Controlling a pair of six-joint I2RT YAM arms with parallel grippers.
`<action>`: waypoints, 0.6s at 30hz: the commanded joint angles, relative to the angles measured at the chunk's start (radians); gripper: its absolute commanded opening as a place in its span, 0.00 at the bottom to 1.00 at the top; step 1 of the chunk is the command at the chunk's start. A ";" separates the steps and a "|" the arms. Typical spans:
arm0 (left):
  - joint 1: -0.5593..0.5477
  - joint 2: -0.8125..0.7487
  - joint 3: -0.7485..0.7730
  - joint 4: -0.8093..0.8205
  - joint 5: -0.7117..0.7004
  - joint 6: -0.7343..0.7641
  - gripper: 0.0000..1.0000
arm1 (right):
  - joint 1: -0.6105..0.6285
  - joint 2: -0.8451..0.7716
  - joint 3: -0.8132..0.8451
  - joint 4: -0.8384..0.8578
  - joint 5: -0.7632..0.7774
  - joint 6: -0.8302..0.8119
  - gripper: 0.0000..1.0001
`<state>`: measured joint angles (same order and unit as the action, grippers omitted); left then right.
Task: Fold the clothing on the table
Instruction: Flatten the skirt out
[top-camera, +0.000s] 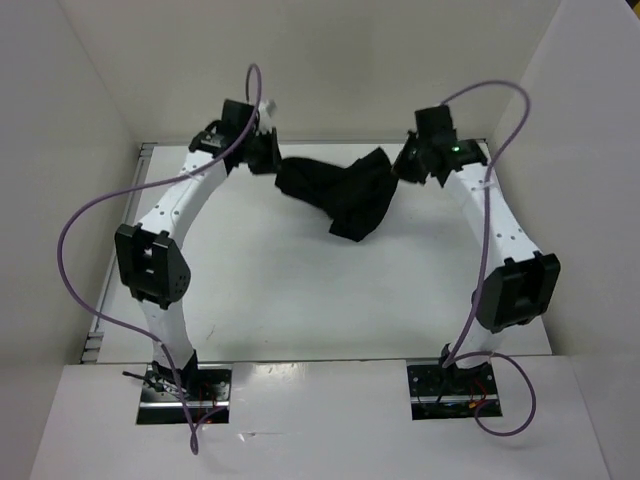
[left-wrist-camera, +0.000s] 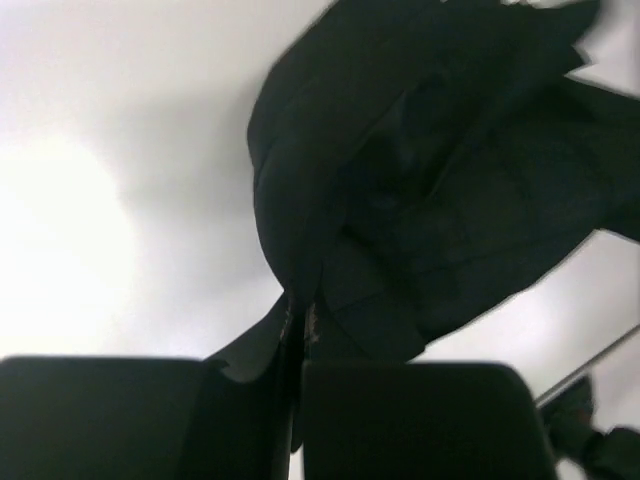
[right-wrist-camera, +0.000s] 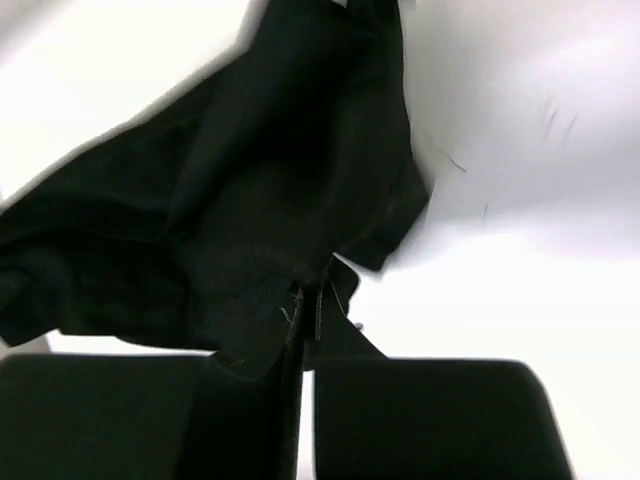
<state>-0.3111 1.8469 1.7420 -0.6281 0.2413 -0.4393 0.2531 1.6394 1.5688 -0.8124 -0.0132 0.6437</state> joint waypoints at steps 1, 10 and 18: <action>0.081 0.130 0.365 -0.071 0.149 0.036 0.00 | -0.043 -0.016 0.317 -0.068 0.183 -0.101 0.00; 0.181 -0.050 0.208 0.040 0.225 -0.018 0.02 | -0.061 -0.217 0.280 -0.005 0.237 -0.176 0.00; 0.190 -0.313 -0.108 0.093 0.409 0.002 0.02 | -0.061 -0.513 0.020 -0.014 0.179 -0.156 0.00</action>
<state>-0.1619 1.6424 1.6451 -0.5587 0.5869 -0.4767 0.2161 1.2732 1.5875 -0.8421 0.1059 0.5129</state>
